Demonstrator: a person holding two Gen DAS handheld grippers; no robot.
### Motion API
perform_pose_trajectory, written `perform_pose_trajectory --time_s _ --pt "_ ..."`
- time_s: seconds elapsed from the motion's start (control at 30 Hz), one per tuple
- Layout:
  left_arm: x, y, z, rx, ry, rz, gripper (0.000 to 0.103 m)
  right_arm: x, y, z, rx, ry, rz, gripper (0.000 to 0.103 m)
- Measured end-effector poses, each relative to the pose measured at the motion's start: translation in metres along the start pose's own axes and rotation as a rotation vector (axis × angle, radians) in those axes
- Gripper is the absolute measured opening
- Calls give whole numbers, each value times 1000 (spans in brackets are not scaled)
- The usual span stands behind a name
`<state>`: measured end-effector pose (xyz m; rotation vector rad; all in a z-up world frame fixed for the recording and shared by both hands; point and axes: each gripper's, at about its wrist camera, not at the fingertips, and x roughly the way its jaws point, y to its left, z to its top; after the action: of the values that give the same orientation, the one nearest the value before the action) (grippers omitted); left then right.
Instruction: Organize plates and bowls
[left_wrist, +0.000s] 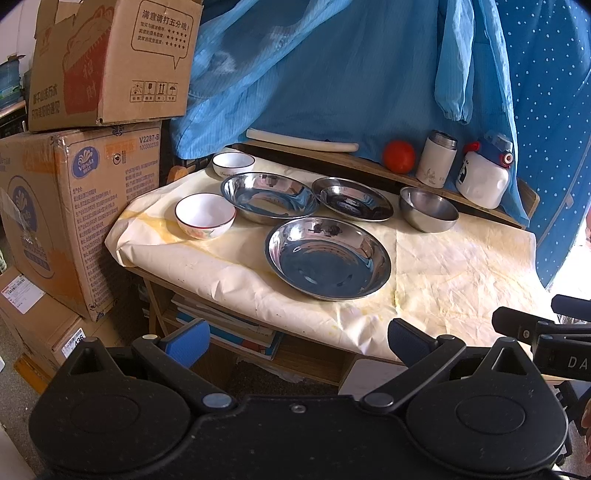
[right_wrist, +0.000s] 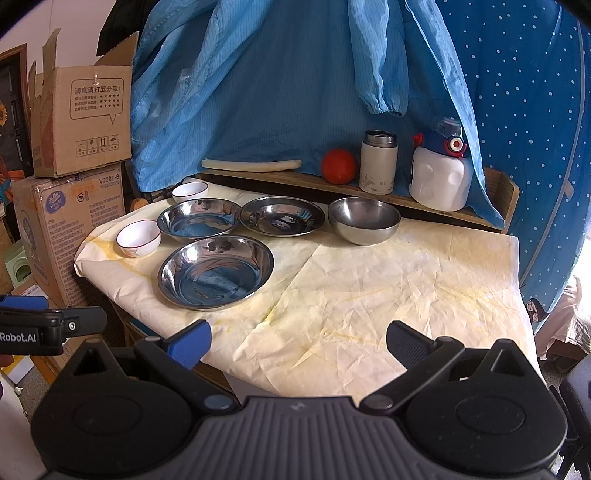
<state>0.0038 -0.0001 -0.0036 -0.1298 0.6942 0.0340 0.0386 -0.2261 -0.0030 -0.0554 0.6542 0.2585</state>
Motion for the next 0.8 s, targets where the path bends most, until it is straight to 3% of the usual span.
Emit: perform_pose_trajectory --time_s 0.43,0.63,0.8 --pt "14 13 3 -88 78 -15 102 14 -3 7 -3 7 -3 103" --pt "40 30 21 -239 186 -16 102 31 -7 15 4 36 2 103" --pt "75 36 48 -277 223 7 102 63 -12 26 7 76 22 103"
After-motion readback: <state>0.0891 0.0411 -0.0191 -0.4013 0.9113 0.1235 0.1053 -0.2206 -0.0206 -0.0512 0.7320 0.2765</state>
